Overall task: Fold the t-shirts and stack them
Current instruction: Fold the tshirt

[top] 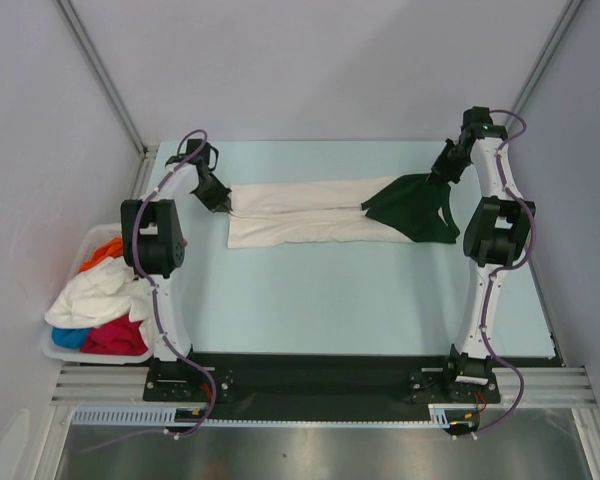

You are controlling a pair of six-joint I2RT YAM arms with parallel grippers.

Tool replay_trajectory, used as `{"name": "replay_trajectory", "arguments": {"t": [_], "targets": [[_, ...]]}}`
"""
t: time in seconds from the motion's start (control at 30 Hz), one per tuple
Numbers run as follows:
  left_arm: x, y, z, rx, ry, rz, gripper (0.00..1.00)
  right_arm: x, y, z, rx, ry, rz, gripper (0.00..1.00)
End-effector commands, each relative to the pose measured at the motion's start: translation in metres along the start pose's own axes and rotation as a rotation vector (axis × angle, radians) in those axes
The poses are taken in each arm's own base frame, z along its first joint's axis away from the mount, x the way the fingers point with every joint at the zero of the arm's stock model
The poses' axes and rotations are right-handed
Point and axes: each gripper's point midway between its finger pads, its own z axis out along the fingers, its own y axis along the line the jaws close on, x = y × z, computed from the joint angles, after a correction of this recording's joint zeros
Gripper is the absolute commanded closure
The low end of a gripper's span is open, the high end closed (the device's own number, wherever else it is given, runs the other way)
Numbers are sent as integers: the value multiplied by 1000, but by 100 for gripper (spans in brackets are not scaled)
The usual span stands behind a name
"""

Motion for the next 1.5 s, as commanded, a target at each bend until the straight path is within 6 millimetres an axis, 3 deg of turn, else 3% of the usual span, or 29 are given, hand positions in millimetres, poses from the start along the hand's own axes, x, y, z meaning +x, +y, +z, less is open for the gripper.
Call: {"name": "replay_trajectory", "arguments": {"t": [0.0, 0.47, 1.0, 1.03, 1.13, 1.17, 1.2, 1.23, 1.3, 1.33, 1.37, 1.4, 1.43, 1.47], "targets": [[-15, -7, -3, 26, -22, -25, 100, -22, 21, -6, -60, -77, -36, 100], [-20, -11, -1, 33, -28, -28, 99, -35, 35, 13, -113, -114, -41, 100], [-28, -10, -1, 17, -59, -8, 99, -53, 28, 44, -137, -155, 9, 100], [-30, -9, -3, 12, -72, -2, 96, -55, 26, 45, -137, -160, 13, 97], [-50, -7, -31, -23, -172, 44, 69, -68, 19, 43, -159, -176, 30, 79], [-53, -5, -40, -34, -191, 77, 63, -78, 16, 28, -147, -197, 38, 64], [-60, -1, -52, -62, -233, 91, 51, -81, 9, 22, -131, -202, 40, 57], [-64, -4, -73, -48, -269, 105, 46, -86, 7, 6, -123, -222, 47, 50], [-59, -1, -90, -43, -275, 150, 34, -82, -23, -10, -46, -205, 98, 39], [-56, -5, -109, -5, -288, 164, 34, -84, -21, -36, -38, -233, 91, 36], [-45, -1, -108, -4, -263, 188, 34, -80, -25, -47, -9, -240, 90, 33], [-35, -3, -111, 10, -250, 202, 32, -71, -31, -53, 23, -229, 88, 28], [-24, -7, -116, 41, -232, 215, 30, -49, -46, -46, 69, -169, 101, 25], [-9, -5, -116, 56, -218, 229, 29, -40, -43, -67, 62, -172, 103, 23]]}}
